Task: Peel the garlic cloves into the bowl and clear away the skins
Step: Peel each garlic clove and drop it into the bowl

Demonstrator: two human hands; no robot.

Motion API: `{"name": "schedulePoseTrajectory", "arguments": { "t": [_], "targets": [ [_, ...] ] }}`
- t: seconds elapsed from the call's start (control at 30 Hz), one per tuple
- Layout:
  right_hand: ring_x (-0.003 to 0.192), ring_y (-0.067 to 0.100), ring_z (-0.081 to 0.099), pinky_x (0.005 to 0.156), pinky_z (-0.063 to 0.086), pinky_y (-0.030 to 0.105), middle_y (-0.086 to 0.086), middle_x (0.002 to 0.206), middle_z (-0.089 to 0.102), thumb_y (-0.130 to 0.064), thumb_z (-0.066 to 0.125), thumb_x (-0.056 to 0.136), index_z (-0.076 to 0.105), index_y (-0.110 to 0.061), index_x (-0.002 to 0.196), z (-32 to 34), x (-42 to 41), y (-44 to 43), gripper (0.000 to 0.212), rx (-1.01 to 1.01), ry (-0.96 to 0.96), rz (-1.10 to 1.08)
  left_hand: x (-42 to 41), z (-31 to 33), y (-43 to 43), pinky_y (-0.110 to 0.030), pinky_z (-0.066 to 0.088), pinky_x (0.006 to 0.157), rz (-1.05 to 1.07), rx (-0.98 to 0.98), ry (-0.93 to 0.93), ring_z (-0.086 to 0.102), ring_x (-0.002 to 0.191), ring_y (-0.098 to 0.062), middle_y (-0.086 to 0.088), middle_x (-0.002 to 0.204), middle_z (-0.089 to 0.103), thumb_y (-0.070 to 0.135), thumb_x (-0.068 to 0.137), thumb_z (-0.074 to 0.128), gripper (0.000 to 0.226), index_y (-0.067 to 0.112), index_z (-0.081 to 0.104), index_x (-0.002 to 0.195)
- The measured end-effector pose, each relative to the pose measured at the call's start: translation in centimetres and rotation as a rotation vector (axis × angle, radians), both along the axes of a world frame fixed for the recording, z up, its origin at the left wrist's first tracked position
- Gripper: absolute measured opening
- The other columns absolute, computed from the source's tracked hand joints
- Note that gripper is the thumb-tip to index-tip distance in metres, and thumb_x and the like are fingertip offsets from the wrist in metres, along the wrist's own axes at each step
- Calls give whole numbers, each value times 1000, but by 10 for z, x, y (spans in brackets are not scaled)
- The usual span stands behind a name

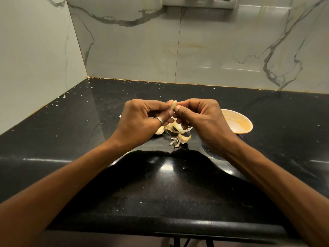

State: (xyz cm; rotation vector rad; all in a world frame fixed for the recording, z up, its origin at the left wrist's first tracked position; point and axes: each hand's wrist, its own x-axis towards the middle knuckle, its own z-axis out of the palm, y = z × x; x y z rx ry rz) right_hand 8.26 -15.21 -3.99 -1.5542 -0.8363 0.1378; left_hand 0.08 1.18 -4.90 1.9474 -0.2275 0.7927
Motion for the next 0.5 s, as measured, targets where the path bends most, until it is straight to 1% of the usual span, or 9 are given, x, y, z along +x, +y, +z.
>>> {"name": "schedulePoseTrajectory", "arguments": {
  "t": [0.13,0.27,0.4,0.5],
  "targets": [
    [62,11,61,56,50,22,6,73,71,-6,64,97,76,-1,98,-1,1,0,13,-27,-17,-19,0,-1,0,-26,62,71,10,20,-16,76,81,-8,-1,98,76,6,87,75,31,15,69,116],
    [63,13,61,56,50,22,8,73,70,-10,65,98,76,-2,97,-1,1,-1,14,-31,-36,-28,0,-1,-2,-24,62,70,4,41,-24,75,80,-7,1,97,75,5,88,74,32,13,67,118],
    [63,11,60,56,49,21,6,73,70,-4,63,98,75,-2,96,0,-1,1,13,16,3,-6,1,-1,0,-24,62,69,-20,-52,6,76,80,-12,0,95,76,5,87,74,32,15,68,116],
    [64,13,60,57,50,22,8,73,69,-3,61,99,75,-1,96,0,-1,2,14,17,24,6,2,-1,0,-26,62,70,-39,-98,23,77,80,-15,-2,95,76,3,87,73,31,12,69,116]
  ]
}}
